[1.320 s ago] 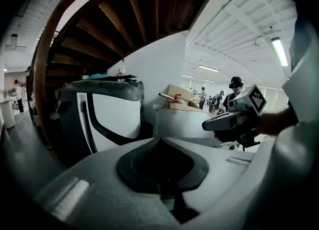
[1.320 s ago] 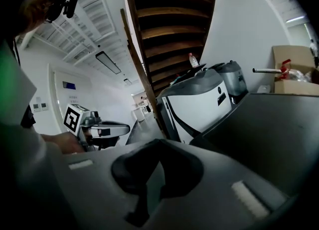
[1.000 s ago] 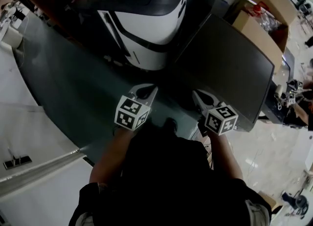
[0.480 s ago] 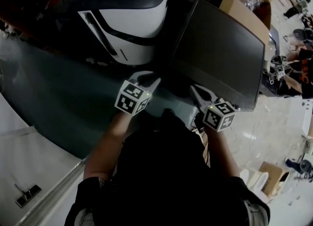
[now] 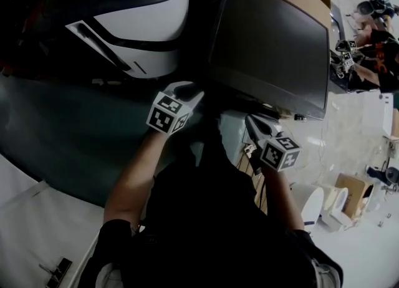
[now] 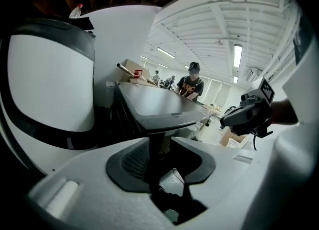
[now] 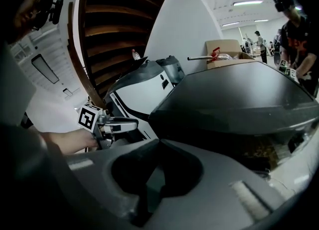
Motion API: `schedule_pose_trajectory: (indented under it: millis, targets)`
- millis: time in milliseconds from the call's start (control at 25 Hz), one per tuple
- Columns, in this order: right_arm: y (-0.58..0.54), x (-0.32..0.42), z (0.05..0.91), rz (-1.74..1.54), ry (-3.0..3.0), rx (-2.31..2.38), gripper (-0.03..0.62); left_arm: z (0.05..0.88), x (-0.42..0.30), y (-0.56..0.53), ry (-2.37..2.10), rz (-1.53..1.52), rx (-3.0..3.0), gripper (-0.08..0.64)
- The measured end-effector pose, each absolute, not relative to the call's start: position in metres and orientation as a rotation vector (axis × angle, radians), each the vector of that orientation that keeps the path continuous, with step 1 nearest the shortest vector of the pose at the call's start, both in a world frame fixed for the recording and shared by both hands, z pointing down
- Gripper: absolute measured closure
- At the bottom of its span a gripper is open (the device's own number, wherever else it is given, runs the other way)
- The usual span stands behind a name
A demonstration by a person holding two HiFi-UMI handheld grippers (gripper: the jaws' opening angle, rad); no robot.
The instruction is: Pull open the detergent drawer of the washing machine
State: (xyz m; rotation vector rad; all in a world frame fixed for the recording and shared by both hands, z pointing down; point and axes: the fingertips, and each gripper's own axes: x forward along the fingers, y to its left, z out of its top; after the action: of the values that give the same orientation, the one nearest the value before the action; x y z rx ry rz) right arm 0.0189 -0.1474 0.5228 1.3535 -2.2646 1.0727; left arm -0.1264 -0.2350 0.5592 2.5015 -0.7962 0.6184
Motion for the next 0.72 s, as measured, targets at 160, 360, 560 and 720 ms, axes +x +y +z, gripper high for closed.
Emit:
schedule_pose_trajectory:
  millis: [160,360,560,720]
  targets:
    - [-0.162,0.024,0.524,1.065,-2.287,1.367,0.589,0.575,-0.116,-0.25,-0.791,0.656,2.504,0.412]
    - [-0.179,0.029,0.534,1.04,-2.282,1.352,0.589,0.587,-0.108,-0.26,-0.785,0.684,2.503,0.407]
    - [-0.203,0.022,0.52,1.007,-2.325,1.333,0.589,0.595,-0.104,-0.268,-0.772,0.729,2.505,0.407]
    - [-0.216,0.024,0.509,0.979,-2.333,1.319,0.589,0.598,-0.102,-0.267,-0.764,0.772,2.523,0.408]
